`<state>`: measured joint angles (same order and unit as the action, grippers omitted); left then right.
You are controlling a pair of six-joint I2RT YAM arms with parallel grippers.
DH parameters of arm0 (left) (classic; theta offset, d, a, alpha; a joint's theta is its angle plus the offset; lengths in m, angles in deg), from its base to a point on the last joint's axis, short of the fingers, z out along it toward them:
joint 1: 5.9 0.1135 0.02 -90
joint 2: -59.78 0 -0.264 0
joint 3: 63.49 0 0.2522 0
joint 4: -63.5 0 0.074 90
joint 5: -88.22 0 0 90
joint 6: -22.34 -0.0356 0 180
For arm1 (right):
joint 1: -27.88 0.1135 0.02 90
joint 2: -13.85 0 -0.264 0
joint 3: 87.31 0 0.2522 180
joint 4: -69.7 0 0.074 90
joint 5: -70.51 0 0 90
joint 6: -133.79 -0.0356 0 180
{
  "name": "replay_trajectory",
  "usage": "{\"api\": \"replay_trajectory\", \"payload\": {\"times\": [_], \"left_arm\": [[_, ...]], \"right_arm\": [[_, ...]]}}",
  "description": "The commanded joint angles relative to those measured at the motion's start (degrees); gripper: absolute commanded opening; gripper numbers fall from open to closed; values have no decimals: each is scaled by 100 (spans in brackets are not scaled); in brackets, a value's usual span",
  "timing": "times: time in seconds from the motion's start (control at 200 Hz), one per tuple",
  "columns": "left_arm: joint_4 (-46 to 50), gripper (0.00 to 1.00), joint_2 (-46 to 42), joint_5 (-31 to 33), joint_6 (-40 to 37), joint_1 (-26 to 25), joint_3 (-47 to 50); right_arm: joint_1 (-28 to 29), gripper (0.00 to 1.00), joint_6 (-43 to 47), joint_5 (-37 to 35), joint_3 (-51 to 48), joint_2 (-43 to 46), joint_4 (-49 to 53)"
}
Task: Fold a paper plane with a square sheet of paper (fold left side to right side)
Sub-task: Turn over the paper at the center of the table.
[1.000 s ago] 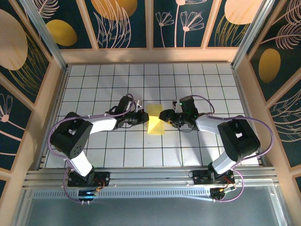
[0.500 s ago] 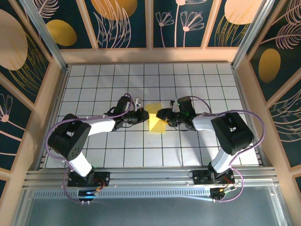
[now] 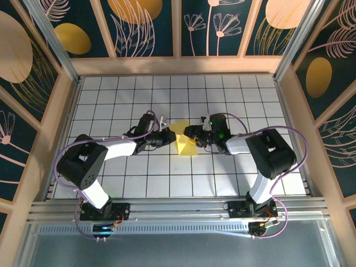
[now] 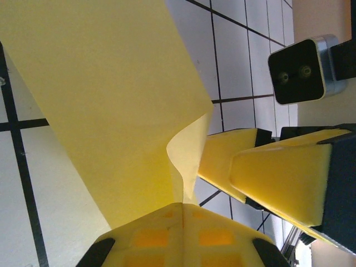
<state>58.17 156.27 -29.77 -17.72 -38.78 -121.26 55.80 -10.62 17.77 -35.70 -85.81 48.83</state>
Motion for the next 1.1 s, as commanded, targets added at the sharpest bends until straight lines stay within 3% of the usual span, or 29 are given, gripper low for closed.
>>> {"api": "replay_trajectory", "payload": {"times": [0.0,0.35,0.666,0.936,1.096], "left_arm": [[75,0,106,45,123,20,2],[126,1,138,12,145,19,-57],[125,39,-432,550,196,22,108],[-83,67,-1911,1366,590,21,392],[-1113,88,-2696,1432,1026,20,776]], "right_arm": [[70,54,-96,63,-84,-59,-323],[86,37,-74,20,-60,-210,-238],[76,0,325,-280,121,242,399],[-217,0,671,-570,162,1393,688],[-479,0,580,-535,171,2232,370]]}}
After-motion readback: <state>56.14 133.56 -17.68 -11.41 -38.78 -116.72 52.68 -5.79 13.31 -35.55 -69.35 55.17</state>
